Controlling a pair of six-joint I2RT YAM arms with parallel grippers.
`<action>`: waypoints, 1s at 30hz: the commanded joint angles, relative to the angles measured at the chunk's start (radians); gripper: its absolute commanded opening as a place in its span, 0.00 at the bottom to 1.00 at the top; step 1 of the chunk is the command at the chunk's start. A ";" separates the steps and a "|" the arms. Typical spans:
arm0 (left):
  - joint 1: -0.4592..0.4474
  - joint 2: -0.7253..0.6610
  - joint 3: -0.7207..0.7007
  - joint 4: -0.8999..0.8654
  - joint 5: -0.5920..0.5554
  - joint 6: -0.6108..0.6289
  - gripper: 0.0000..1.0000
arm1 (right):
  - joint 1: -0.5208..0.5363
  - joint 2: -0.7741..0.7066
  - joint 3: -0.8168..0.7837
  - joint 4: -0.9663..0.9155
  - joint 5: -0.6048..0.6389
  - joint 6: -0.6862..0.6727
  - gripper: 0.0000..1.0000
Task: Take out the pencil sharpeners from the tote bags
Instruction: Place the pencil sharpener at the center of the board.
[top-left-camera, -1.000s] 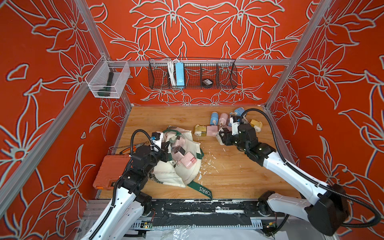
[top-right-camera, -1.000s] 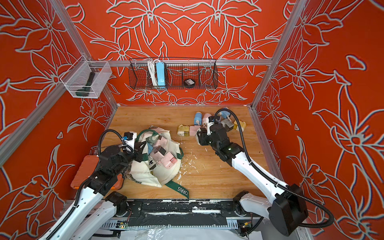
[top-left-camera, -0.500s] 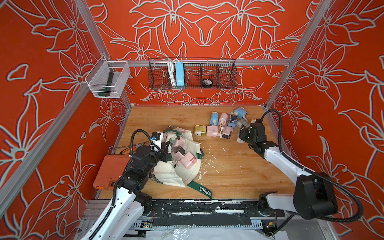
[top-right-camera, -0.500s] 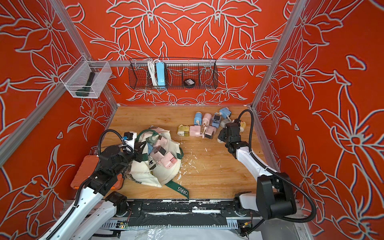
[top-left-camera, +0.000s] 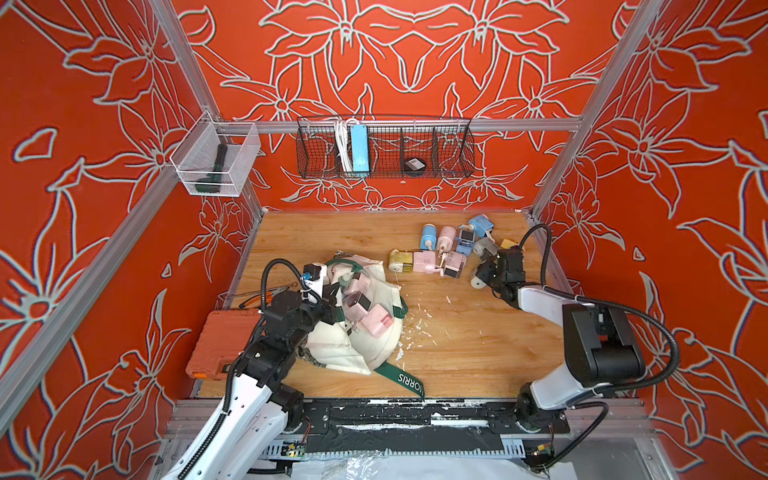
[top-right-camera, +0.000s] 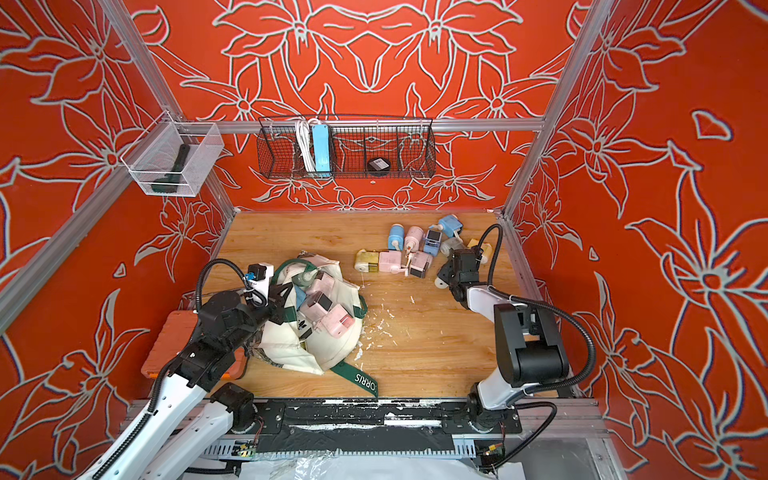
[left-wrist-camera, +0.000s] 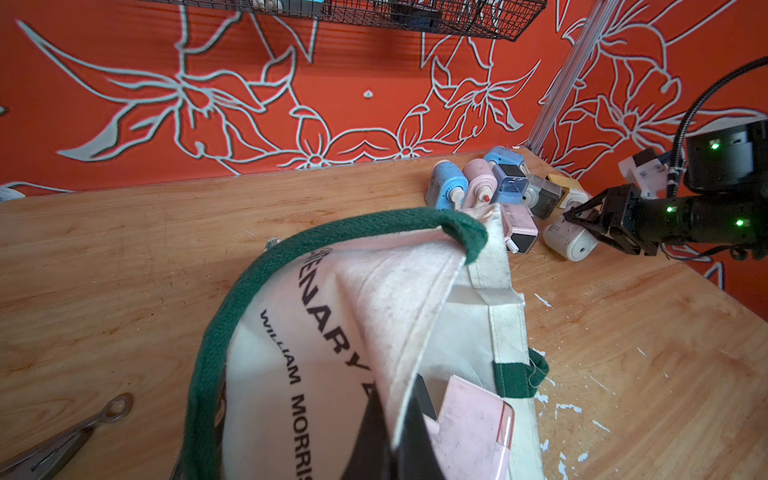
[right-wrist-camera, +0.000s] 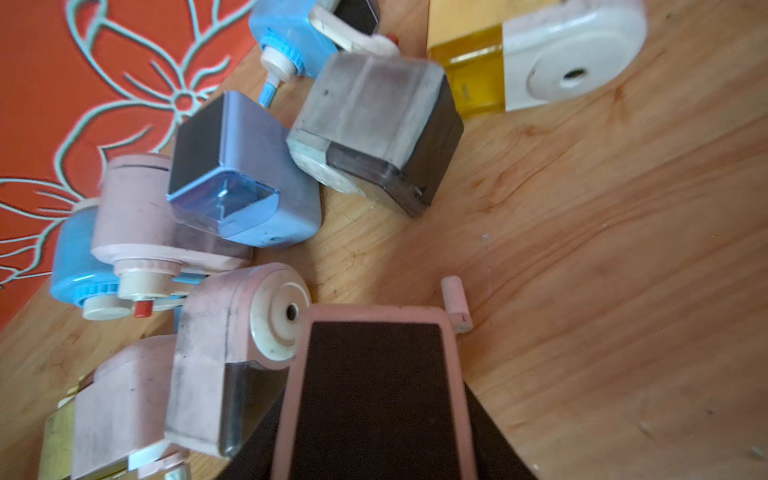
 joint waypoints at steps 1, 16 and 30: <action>-0.004 -0.010 0.010 0.011 0.014 -0.009 0.00 | -0.011 0.045 0.024 0.073 -0.028 0.028 0.33; -0.006 -0.001 0.010 0.012 0.019 -0.010 0.00 | -0.020 0.199 0.084 0.104 -0.138 0.069 0.61; -0.006 0.004 0.010 0.011 0.021 -0.009 0.00 | -0.019 0.091 0.124 -0.186 -0.025 0.043 0.94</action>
